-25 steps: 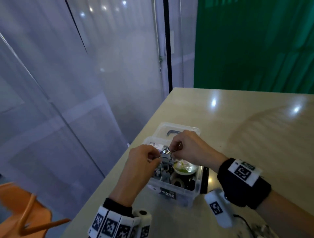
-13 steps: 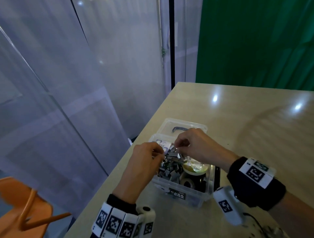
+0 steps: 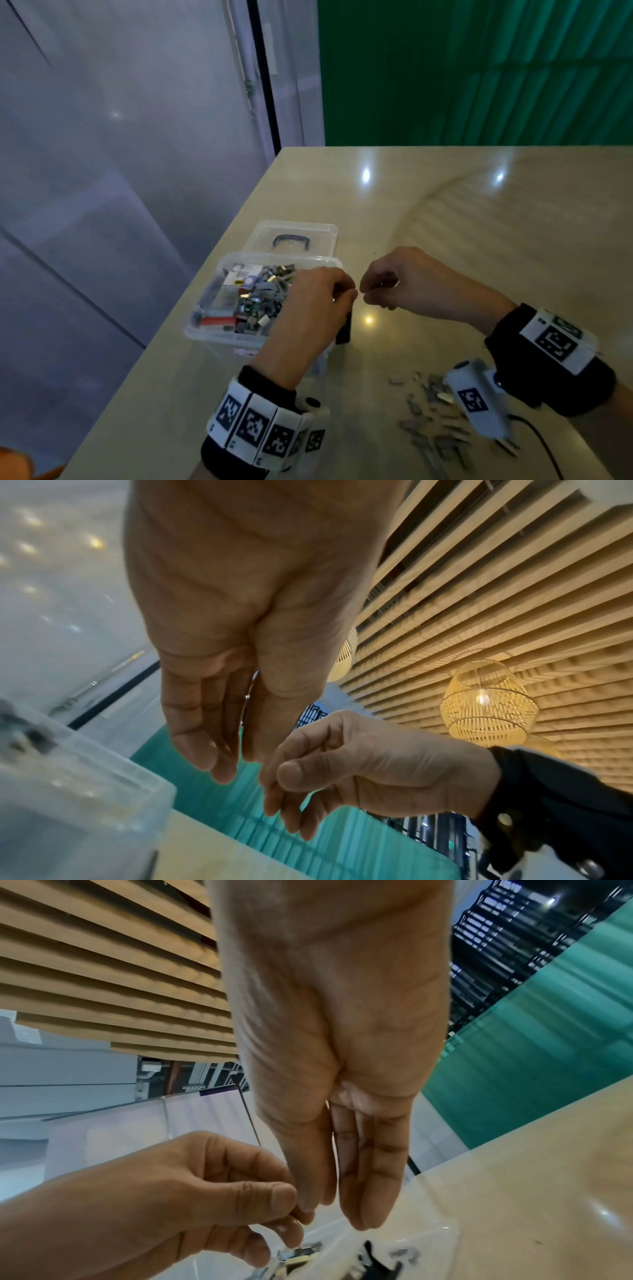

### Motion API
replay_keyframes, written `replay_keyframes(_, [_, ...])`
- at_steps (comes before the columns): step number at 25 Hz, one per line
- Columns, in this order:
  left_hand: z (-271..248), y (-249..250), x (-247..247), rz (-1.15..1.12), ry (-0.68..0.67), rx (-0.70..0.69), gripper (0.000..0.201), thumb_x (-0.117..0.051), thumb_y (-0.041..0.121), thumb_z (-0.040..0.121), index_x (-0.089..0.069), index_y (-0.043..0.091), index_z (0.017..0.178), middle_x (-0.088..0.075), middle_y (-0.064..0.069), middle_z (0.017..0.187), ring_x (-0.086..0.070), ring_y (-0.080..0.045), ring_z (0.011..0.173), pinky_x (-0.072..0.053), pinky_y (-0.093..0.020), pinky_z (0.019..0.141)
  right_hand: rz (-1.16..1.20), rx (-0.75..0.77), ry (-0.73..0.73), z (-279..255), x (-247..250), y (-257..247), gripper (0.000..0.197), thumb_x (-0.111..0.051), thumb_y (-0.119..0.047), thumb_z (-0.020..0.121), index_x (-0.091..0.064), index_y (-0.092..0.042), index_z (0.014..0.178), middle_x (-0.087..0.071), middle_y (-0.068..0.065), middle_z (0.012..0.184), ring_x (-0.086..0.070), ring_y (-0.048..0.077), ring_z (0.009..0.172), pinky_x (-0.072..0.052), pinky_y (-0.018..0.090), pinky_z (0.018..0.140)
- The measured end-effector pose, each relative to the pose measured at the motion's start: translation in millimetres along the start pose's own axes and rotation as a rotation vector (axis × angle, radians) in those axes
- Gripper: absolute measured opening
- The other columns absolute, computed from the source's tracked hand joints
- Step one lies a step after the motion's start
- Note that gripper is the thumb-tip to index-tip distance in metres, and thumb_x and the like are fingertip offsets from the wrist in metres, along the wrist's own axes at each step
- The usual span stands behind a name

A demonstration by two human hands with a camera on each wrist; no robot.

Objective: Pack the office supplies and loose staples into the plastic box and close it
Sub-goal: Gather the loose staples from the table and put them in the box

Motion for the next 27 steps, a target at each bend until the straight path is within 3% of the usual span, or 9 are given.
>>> replay_keyframes(3, [-6.7, 26.5, -38.4, 0.001, -0.093, -0.058, 0.013, -0.065, 0.021, 0.092, -0.076, 0.014, 0.094, -0.073, 0.0, 0.082, -0.065, -0.011, 0.07, -0.054, -0.028, 0.073, -0.064, -0.124, -0.067, -36.3, 3.5, 41.9, 0.008, -0.075, -0.025, 0.089, -0.076, -0.019, 0.094, -0.073, -0.003, 0.077, -0.068, 0.007, 0.066, -0.056, 0.024, 0.064])
replay_keyframes(6, [-18.5, 34.0, -90.3, 0.064, -0.275, -0.061, 0.019, -0.066, 0.027, 0.092, -0.075, 0.016, 0.105, -0.073, -0.003, 0.096, -0.067, -0.014, 0.085, -0.054, -0.027, 0.082, -0.201, -0.292, -0.171, -67.6, -9.8, 86.5, 0.022, -0.074, -0.031, 0.091, -0.074, -0.019, 0.11, -0.072, -0.007, 0.102, -0.066, 0.006, 0.088, -0.055, 0.028, 0.081])
replay_keyframes(9, [-30.9, 13.8, -135.5, 0.205, -0.457, 0.075, 0.038, -0.068, 0.038, 0.089, -0.067, 0.018, 0.121, -0.063, -0.004, 0.117, -0.062, -0.02, 0.103, -0.052, -0.035, 0.092, -0.257, -0.367, -0.202, -91.7, -30.5, 114.1, 0.043, -0.07, -0.038, 0.093, -0.063, -0.02, 0.131, -0.06, -0.002, 0.128, -0.059, 0.013, 0.107, -0.05, 0.028, 0.091])
replay_keyframes(11, [-40.0, 2.3, -150.2, 0.276, -0.521, 0.128, 0.044, -0.072, 0.044, 0.082, -0.062, 0.018, 0.117, -0.053, -0.004, 0.119, -0.054, -0.023, 0.109, -0.05, -0.038, 0.091, -0.268, -0.371, -0.239, -106.7, -42.7, 123.4, 0.056, -0.07, -0.046, 0.091, -0.055, -0.021, 0.139, -0.052, -0.001, 0.13, -0.053, 0.018, 0.111, -0.047, 0.032, 0.094])
replay_keyframes(13, [-48.1, -2.2, -156.7, 0.309, -0.52, 0.153, 0.047, -0.075, 0.047, 0.077, -0.057, 0.019, 0.111, -0.043, -0.001, 0.117, -0.044, -0.022, 0.11, -0.048, -0.039, 0.091, -0.296, -0.342, -0.238, -116.6, -54.5, 128.1, 0.058, -0.073, -0.051, 0.086, -0.056, -0.022, 0.133, -0.045, -0.002, 0.119, -0.046, 0.017, 0.103, -0.046, 0.032, 0.089])
replay_keyframes(15, [-53.2, -1.6, -163.1, 0.297, -0.491, 0.184, 0.049, -0.077, 0.044, 0.076, -0.056, 0.019, 0.113, -0.037, 0.0, 0.119, -0.038, -0.019, 0.11, -0.046, -0.037, 0.093, -0.309, -0.327, -0.18, -119.8, -66.3, 130.1, 0.048, -0.073, -0.039, 0.088, -0.057, -0.023, 0.131, -0.039, -0.005, 0.11, -0.039, 0.014, 0.098, -0.041, 0.027, 0.082])
replay_keyframes(19, [-54.4, 6.0, -177.2, 0.188, -0.377, 0.137, 0.027, -0.07, 0.026, 0.087, -0.063, 0.017, 0.112, -0.046, -0.003, 0.116, -0.05, -0.021, 0.105, -0.046, -0.026, 0.084, -0.287, -0.293, -0.071, -116.8, -78.6, 128.3, 0.035, -0.064, -0.012, 0.09, -0.065, -0.021, 0.124, -0.046, -0.004, 0.106, -0.044, 0.011, 0.092, -0.042, 0.024, 0.074])
replay_keyframes(23, [-51.9, 9.3, -183.7, 0.132, -0.302, 0.13, 0.022, -0.062, 0.021, 0.094, -0.066, 0.016, 0.115, -0.054, -0.004, 0.113, -0.056, -0.019, 0.1, -0.051, -0.029, 0.088, -0.25, -0.286, -0.042, -117.0, -76.6, 127.3, 0.019, -0.066, -0.012, 0.089, -0.071, -0.015, 0.108, -0.052, -0.001, 0.103, -0.053, 0.015, 0.088, -0.05, 0.029, 0.073])
replay_keyframes(27, [-48.5, 9.2, -183.8, 0.096, -0.281, 0.14, 0.025, -0.056, 0.019, 0.098, -0.064, 0.018, 0.121, -0.054, -0.004, 0.115, -0.058, -0.018, 0.101, -0.05, -0.024, 0.086, -0.214, -0.286, -0.009, -117.1, -75.3, 129.7, 0.017, -0.07, -0.018, 0.087, -0.071, -0.015, 0.104, -0.055, -0.002, 0.101, -0.056, 0.015, 0.087, -0.053, 0.03, 0.074])
Point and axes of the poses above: each hand's wrist, its own z-axis towards the middle knuckle, its own x-axis out of the back of the hand, y = z × x, the point moved 1 cm from there along z, towards the middle knuckle
